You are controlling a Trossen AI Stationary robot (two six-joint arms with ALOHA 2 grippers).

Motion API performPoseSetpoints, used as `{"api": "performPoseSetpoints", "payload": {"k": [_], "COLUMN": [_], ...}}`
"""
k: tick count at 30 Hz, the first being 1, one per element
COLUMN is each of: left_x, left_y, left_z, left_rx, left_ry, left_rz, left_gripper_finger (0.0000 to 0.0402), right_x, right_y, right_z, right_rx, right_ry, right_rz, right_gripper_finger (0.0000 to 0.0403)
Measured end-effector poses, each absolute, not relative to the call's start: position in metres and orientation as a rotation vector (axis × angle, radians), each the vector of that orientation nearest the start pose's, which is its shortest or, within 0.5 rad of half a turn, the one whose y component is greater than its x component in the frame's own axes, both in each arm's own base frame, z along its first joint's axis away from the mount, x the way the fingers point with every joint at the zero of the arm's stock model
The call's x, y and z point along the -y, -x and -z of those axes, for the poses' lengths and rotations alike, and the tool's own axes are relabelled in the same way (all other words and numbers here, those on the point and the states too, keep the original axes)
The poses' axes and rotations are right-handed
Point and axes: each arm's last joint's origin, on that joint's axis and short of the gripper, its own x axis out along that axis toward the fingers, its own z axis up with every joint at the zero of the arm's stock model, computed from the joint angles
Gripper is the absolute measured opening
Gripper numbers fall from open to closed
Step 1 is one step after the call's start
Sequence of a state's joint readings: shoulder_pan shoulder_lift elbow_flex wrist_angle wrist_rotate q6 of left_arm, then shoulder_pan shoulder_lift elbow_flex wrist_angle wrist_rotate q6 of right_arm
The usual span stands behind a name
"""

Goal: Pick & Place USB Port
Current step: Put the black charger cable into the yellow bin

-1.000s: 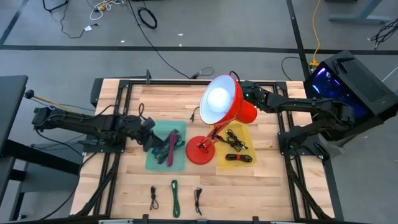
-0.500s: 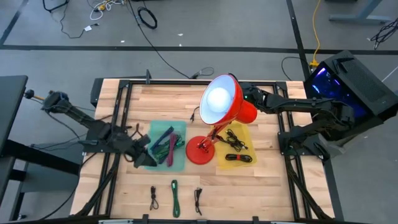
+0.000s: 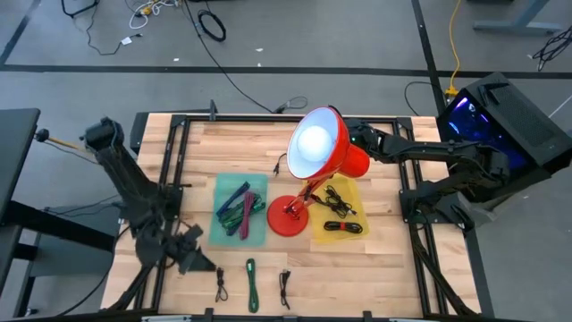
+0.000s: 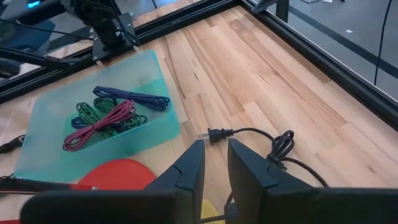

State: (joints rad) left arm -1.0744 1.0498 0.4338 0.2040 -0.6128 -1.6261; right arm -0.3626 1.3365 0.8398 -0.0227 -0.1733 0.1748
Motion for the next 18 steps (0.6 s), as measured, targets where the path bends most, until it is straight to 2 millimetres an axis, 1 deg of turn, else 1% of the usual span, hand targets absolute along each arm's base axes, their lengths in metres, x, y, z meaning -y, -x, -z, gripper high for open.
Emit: {"api": "performPoseSetpoints", "payload": {"k": [3, 6, 8, 11, 15, 18], "left_x": [0.199, 0.221, 0.233, 0.247, 0.261, 0.265], "left_y": [-0.118, -0.127, -0.133, -0.139, -0.146, -0.151], "left_z": [-0.205, -0.208, -0.205, -0.195, -0.178, -0.169], "left_rx": [-0.590, -0.617, -0.667, -0.751, -0.906, -0.908], "left_ry": [1.272, 1.263, 1.229, 1.221, 1.219, 1.198], "left_rz": [0.087, 0.022, -0.044, -0.168, -0.285, -0.326], "left_gripper_finger": [0.0116, 0.0116, 0.0116, 0.0116, 0.0116, 0.0116], "right_x": [0.097, 0.097, 0.097, 0.097, 0.097, 0.097], "right_y": [-0.269, -0.269, -0.269, -0.269, -0.269, -0.269], "right_z": [-0.248, -0.248, -0.248, -0.248, -0.248, -0.248], "right_rx": [-0.486, -0.487, -0.487, -0.488, -0.489, -0.489], "right_ry": [-0.304, -0.298, -0.299, -0.294, -0.291, -0.291], "right_rz": [0.228, 0.226, 0.226, 0.225, 0.224, 0.224], "right_gripper_finger": [0.0072, 0.0072, 0.0072, 0.0072, 0.0072, 0.0072]}}
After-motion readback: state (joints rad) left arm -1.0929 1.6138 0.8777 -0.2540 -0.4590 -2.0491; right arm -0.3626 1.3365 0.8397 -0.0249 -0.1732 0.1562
